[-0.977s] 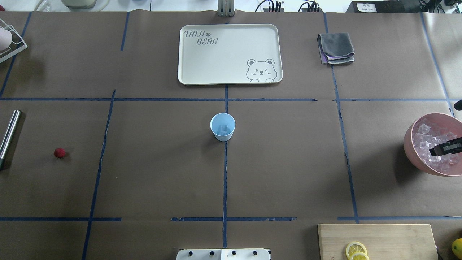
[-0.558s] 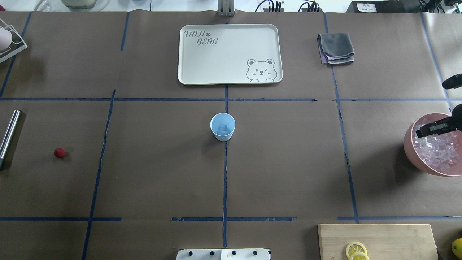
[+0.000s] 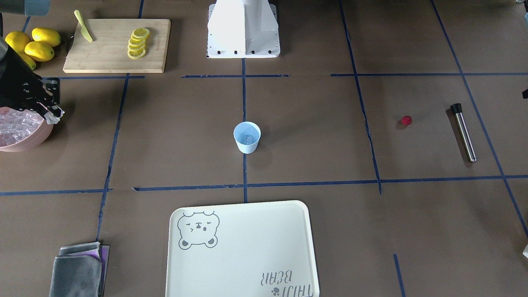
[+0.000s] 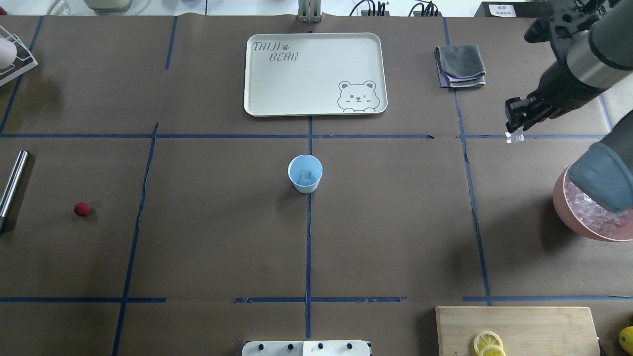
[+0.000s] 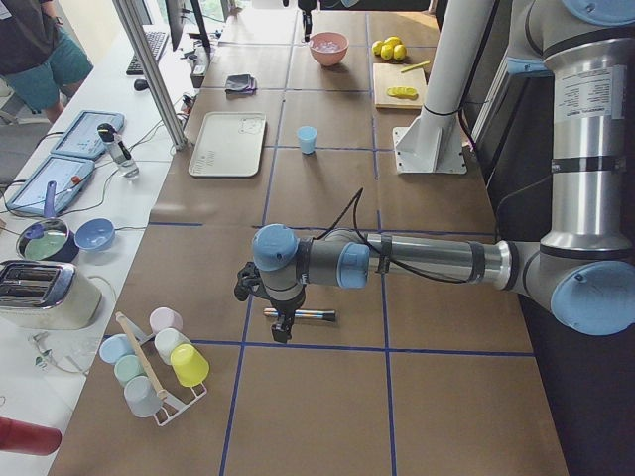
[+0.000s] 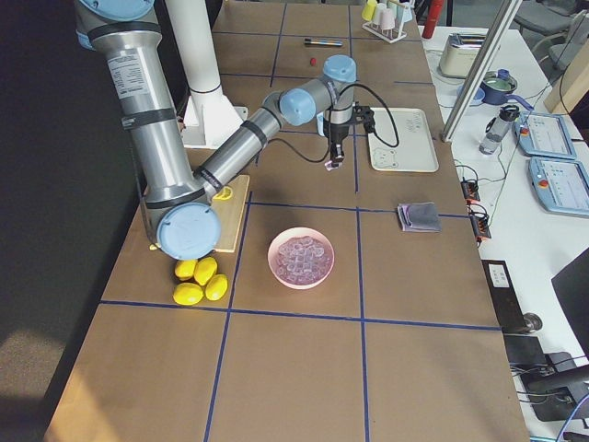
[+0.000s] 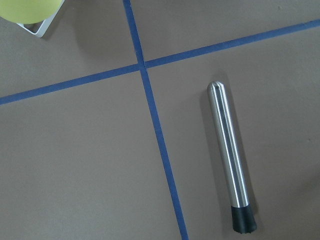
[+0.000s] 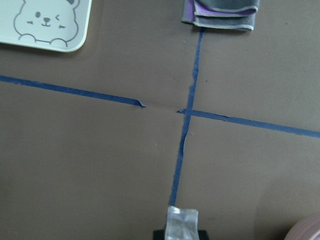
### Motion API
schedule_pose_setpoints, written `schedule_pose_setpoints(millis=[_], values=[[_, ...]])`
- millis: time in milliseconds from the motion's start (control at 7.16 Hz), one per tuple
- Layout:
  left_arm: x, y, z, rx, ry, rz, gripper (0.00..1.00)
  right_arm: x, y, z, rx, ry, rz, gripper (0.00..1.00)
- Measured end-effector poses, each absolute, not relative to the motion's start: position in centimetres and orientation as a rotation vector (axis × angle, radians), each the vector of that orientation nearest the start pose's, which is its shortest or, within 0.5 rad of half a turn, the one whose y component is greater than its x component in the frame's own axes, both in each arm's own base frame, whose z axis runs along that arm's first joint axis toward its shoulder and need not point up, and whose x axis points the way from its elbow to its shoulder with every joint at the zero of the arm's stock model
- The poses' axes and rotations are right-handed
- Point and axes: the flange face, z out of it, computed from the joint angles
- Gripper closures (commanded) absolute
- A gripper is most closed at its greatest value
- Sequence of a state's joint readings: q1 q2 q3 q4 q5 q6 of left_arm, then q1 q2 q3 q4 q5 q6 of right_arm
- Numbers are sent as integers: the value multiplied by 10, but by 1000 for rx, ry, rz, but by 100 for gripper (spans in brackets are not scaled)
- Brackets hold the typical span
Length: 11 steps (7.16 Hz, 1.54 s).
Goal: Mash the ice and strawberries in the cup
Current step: 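Carry the ice cube with the right gripper over the light-blue cup, then lower the right gripper into the cup and release the ice cube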
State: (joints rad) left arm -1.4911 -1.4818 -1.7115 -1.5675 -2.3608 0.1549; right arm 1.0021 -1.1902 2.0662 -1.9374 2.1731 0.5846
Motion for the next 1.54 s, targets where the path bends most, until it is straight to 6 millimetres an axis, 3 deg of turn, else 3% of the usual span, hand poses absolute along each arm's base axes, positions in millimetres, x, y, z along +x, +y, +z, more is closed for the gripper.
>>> schedule_pose_setpoints(millis=[419, 838, 977, 1256, 1536], values=[[-26, -460, 631, 75, 790, 240, 0, -319, -503, 169, 20, -768, -59, 100], [-26, -460, 633, 71, 790, 239, 0, -424, -501, 84, -13, -766, 38, 100], [-26, -460, 635, 68, 790, 238, 0, -465, -500, 72, -2, -775, 65, 100], [-26, -460, 637, 62, 790, 235, 0, -536, -487, 76, 22, -768, 87, 100], [-26, -460, 639, 60, 790, 235, 0, -566, -477, 88, 34, -747, 80, 100]])
